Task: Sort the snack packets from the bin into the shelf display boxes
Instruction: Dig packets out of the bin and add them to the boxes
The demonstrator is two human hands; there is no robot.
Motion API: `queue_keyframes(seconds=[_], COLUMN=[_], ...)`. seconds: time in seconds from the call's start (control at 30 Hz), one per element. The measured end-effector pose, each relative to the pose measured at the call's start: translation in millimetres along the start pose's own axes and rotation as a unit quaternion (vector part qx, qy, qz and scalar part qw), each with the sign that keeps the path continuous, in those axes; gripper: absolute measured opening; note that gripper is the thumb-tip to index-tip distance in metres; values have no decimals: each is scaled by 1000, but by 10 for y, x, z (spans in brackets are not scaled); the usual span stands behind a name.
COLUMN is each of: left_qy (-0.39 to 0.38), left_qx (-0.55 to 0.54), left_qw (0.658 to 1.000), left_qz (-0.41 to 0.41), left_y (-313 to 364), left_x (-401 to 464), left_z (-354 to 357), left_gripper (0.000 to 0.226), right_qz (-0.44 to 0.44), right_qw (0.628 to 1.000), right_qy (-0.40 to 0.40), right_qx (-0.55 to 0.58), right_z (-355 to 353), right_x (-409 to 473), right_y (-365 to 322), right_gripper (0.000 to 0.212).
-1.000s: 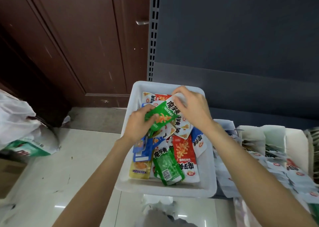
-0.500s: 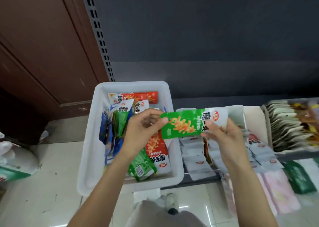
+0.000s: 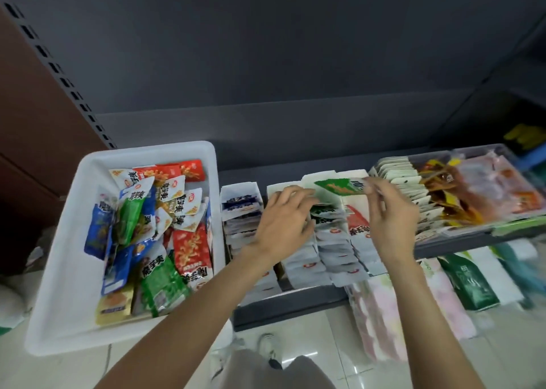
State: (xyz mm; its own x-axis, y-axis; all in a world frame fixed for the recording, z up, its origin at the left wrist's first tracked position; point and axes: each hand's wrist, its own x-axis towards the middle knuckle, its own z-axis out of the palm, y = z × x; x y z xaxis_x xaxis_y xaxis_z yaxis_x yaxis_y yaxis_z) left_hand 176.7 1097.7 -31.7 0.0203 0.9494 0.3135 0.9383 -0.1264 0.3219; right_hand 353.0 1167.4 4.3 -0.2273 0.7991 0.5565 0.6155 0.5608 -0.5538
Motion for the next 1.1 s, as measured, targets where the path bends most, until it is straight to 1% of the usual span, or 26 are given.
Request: queue_keyframes(seconds=[0.1, 0.17, 0.2, 0.27, 0.37, 0.4, 0.43, 0.47, 0.5, 0.53, 0.6, 0.67, 0.7, 0.73, 0.8, 0.87, 0.9, 0.93, 1.0, 1.03, 1.07, 1.1], left_qy=[-48, -80, -82, -67, -25, -9, 14, 40, 73, 112, 199, 270, 285, 281, 219, 125, 68, 3, -121, -165, -195, -214], left_qx=[51, 72, 78, 81, 77, 62, 44, 23, 0, -25, -73, -112, -120, -118, -84, -55, -43, -31, -6, 0, 1, -1], left_qw=[998, 994, 994, 994, 996, 998, 998, 998, 997, 993, 977, 950, 937, 927, 922, 928, 926, 922, 905, 897, 891, 888], left_qz=[3, 5, 9, 15, 25, 29, 35, 37, 32, 18, -32, -108, -162, -219, -306, -347, -370, -387, -407, -410, -409, -407], left_y=[39, 53, 60, 62, 22, 17, 12, 9, 6, -6, -53, -191, -312, -456, -799, -1107, -1231, -1308, -1403, -1435, -1454, -1466], left_x=[92, 114, 116, 108, 72, 48, 19, -17, -64, -126, -305, -562, -711, -866, -1198, -1465, -1578, -1623, -1701, -1732, -1752, -1772], left_z=[103, 151, 160, 164, 169, 162, 146, 103, 34, -52, -258, -456, -537, -600, -651, -651, -666, -660, -678, -689, -692, -694], left_gripper=[42, 40, 38, 32, 29, 31, 31, 29, 27, 25, 22, 22, 22, 20, 19, 31, 40, 52, 73, 81, 87, 90], right_qz=[-90, -143, -160, -186, -182, -171, -166, -161, -155, -148, -120, -97, -98, -107, -140, -200, -238, -283, -376, -407, -421, -428], right_qw=[988, 966, 956, 934, 894, 890, 893, 903, 922, 941, 965, 969, 965, 958, 936, 904, 880, 849, 770, 728, 691, 657], right_qy=[-107, -172, -193, -224, -320, -337, -334, -318, -290, -262, -232, -215, -215, -225, -273, -350, -398, -443, -510, -534, -557, -580], right_qx=[-70, -127, -154, -206, -257, -257, -254, -240, -205, -155, -36, 69, 110, 144, 173, 140, 104, 53, -75, -137, -188, -221], right_z=[183, 325, 384, 463, 545, 553, 547, 523, 489, 444, 343, 280, 289, 338, 521, 810, 1001, 1186, 1583, 1760, 1917, 2047], right_x=[224, 301, 318, 323, 233, 212, 201, 188, 167, 146, 101, 45, 9, -40, -166, -300, -374, -424, -488, -494, -488, -478], right_y=[70, 115, 135, 155, 199, 216, 228, 234, 216, 172, -23, -354, -542, -723, -1091, -1415, -1573, -1670, -1820, -1876, -1911, -1928], right_gripper=[15, 19, 22, 26, 32, 32, 31, 28, 29, 32, 36, 32, 30, 29, 27, 28, 31, 33, 32, 30, 34, 45])
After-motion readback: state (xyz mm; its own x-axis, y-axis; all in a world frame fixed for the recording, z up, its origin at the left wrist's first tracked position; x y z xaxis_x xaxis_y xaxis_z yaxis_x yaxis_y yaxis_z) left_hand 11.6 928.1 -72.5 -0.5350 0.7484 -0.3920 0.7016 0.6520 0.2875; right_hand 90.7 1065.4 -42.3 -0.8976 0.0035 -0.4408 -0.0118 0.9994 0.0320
